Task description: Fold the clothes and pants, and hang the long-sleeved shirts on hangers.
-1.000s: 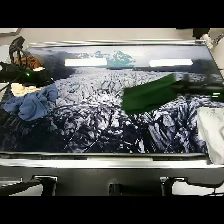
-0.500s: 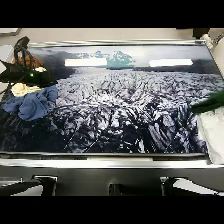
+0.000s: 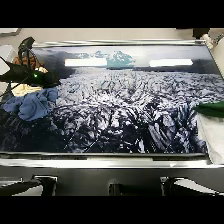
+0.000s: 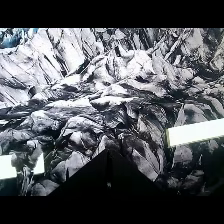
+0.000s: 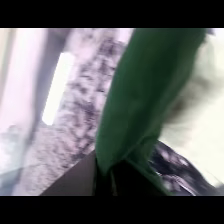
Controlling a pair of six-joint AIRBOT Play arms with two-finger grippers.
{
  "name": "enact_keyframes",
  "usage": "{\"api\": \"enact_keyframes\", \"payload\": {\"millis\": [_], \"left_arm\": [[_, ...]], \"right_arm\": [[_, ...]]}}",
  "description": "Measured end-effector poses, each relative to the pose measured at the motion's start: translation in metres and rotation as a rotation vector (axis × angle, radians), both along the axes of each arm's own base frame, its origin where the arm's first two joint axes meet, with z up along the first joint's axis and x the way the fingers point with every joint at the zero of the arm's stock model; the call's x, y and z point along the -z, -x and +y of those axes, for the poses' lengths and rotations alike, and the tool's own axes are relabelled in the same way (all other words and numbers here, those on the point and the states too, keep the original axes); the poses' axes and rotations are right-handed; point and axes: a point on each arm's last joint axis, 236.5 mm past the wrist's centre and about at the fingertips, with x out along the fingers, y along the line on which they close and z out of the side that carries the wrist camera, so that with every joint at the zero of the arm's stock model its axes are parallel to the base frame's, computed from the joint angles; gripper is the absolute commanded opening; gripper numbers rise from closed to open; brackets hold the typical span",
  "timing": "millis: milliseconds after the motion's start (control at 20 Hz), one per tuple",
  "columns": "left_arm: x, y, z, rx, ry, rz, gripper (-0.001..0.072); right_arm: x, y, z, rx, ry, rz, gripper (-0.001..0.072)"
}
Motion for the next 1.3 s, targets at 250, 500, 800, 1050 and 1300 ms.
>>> {"api": "enact_keyframes", "payload": {"millis": [250, 500, 800, 1050, 1300], "left_arm": [[-0.001, 0.002, -0.002, 0.006, -0.001, 0.002, 0.0031], [0.0, 0.005, -0.003, 0.012, -0.002, 0.013, 0.0031], [0.001, 0.007, -0.003, 0.015, -0.004, 0.02, 0.0031], [-0.023, -0.001, -0.004, 0.013, 0.003, -0.046, 0.0029], [-0.091, -0.053, 0.022, -0.104, -0.153, -0.348, 0.0044]], "right_arm": [[0.08, 0.073, 0.008, 0.089, -0.053, 0.333, 0.0038], [0.155, 0.13, 0.028, 0.136, -0.111, 0.569, 0.0039], [0.189, 0.161, 0.038, 0.136, -0.125, 0.692, 0.0713], [0.119, 0.101, -0.017, 0.147, 0.128, 0.455, 0.0709], [-0.058, -0.069, 0.005, -0.065, 0.647, 0.015, 0.0676]]}}
